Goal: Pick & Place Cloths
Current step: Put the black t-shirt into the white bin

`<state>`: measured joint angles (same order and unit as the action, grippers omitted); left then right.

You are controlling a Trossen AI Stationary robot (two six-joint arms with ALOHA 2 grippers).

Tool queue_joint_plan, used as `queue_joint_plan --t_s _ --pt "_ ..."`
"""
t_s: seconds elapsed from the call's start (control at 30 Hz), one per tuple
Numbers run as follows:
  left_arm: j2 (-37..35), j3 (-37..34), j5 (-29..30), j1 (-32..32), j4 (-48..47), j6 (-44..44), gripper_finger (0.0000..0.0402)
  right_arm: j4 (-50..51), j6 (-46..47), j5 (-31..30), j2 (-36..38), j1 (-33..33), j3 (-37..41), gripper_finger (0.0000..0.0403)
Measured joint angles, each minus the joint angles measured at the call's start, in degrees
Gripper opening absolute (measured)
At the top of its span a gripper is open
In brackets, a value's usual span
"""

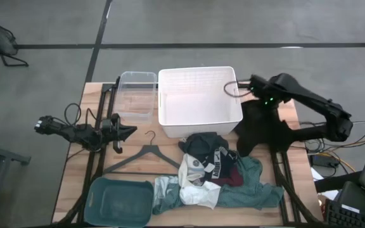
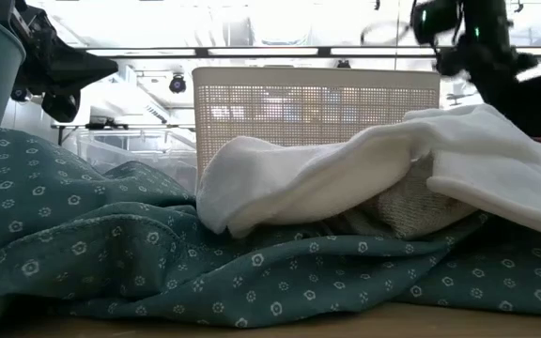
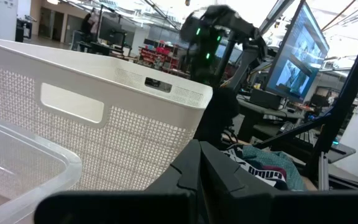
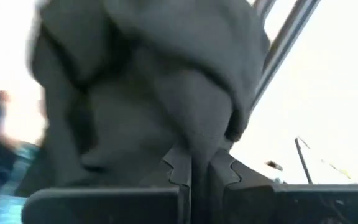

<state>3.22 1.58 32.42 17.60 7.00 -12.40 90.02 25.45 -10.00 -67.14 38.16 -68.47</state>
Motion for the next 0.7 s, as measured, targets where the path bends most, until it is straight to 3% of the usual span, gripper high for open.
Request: queue_joint_plan --t_s 0.37,0.6,0.7 --pt "0.00 0.00 0.02 0.00 -0.01 -0.01 0.0010 -3.65 1.14 0.35 4.94 -0.03 -28.28 0.0008" --pt "0.00 0.00 0.00 0.01 -0.01 0.00 0.0010 -18.49 1.54 9.45 5.62 -1.22 -41.38 0.0008" --pt "0.00 0.00 0.02 0.01 -0.01 0.00 0.0010 -23.10 1.22 10.59 5.03 -2.64 -45.06 0.0008"
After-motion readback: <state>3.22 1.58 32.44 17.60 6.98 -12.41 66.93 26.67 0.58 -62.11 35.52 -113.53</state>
